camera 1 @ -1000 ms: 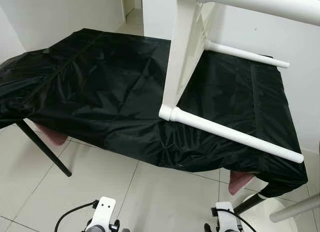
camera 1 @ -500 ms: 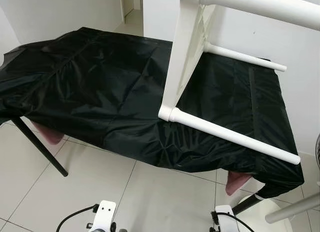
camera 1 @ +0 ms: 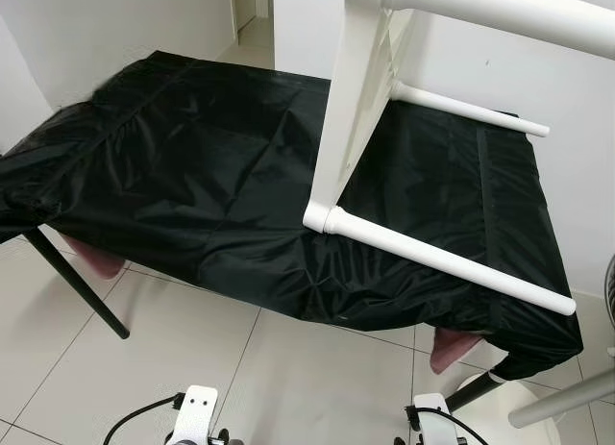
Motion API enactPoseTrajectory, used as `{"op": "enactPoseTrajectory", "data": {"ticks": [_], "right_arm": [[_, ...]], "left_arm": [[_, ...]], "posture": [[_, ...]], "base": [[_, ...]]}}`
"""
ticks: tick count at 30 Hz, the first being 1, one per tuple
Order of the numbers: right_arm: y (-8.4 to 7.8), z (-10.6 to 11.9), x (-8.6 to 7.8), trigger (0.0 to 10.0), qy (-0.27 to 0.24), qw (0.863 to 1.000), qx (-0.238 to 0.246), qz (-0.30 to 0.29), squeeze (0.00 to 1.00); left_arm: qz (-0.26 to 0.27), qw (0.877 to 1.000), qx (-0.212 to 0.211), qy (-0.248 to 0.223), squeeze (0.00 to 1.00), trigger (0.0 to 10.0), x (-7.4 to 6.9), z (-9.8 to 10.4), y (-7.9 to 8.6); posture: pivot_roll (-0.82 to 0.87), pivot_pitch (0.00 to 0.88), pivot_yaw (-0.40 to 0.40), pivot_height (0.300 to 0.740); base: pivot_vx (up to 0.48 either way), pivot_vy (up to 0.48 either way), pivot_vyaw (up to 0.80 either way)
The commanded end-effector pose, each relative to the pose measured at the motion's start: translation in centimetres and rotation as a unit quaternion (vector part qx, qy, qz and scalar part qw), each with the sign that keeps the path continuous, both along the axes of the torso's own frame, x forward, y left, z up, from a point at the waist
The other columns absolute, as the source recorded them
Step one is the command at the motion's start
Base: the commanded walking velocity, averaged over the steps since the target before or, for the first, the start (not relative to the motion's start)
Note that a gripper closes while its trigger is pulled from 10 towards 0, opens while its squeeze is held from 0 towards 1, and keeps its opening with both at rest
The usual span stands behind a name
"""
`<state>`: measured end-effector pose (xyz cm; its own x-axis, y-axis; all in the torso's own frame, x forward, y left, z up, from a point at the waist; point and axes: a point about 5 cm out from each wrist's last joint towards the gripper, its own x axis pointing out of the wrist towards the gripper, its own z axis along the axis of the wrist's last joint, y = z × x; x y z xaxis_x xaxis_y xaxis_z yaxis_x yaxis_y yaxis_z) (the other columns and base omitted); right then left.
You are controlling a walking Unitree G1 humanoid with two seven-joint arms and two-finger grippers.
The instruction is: Building children table
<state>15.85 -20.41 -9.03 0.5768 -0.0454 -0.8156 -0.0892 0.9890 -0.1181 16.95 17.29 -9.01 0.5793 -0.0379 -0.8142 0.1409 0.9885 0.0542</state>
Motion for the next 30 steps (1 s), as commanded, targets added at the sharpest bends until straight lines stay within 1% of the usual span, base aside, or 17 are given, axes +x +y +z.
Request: {"op": "enactPoseTrajectory", "data": {"ticks": [1,4,5,6,13,17,22,30], "right_arm": [[-0.1,-0.2,-0.6,10.0,0.012,1.000,-0.003,-0.003,1.00],[-0.2,-0.3,-0.6,10.0,0.012,1.000,-0.006,-0.004,1.00],[-0.2,-0.3,-0.7,10.0,0.013,1.000,-0.007,-0.005,0.26],[-0.3,-0.3,-0.7,10.0,0.014,1.000,-0.009,-0.005,0.00],[-0.3,-0.3,-0.8,10.0,0.016,1.000,-0.012,-0.007,0.00],[0.6,-0.5,-0.9,10.0,0.020,1.000,-0.010,-0.002,0.00],[1.3,-0.6,-0.8,10.0,0.021,1.000,-0.001,-0.001,0.00],[1.2,-0.6,-0.7,10.0,0.023,1.000,0.002,0.004,0.00]], "left_arm": [[-0.001,1.000,0.003,0.019,1.00,10.0,-1.0,-0.4,0.2],[-0.005,1.000,0.006,0.020,1.00,10.0,-1.1,-0.5,0.2],[-0.005,1.000,0.004,0.022,0.17,10.0,-1.2,-0.5,0.3],[-0.010,1.000,0.015,0.024,0.00,10.0,-1.2,-0.5,0.4],[-0.009,1.000,0.013,0.023,0.00,10.0,-1.2,-0.5,0.3],[-0.019,1.000,0.001,0.021,0.00,10.0,-0.9,-0.5,-0.7],[-0.015,1.000,-0.003,0.020,0.00,10.0,-0.8,-0.5,-1.0],[-0.013,1.000,-0.007,0.020,0.00,10.0,-0.8,-0.5,-1.2]], "posture": [[0.16,0.000,-0.017,0.740],[0.16,0.000,-0.017,0.740],[0.15,0.000,-0.017,0.740],[0.15,0.000,-0.016,0.740],[0.15,0.000,-0.018,0.740],[0.16,0.000,-0.017,0.740],[0.16,0.000,-0.019,0.740],[0.16,0.000,-0.015,0.740]], "base": [[0.000,0.000,0.00],[0.000,0.000,0.00],[0.000,0.000,0.00],[0.000,0.000,0.00],[0.000,0.000,0.00],[0.000,0.000,0.00],[0.000,0.000,0.00],[0.000,0.000,0.00]]}}
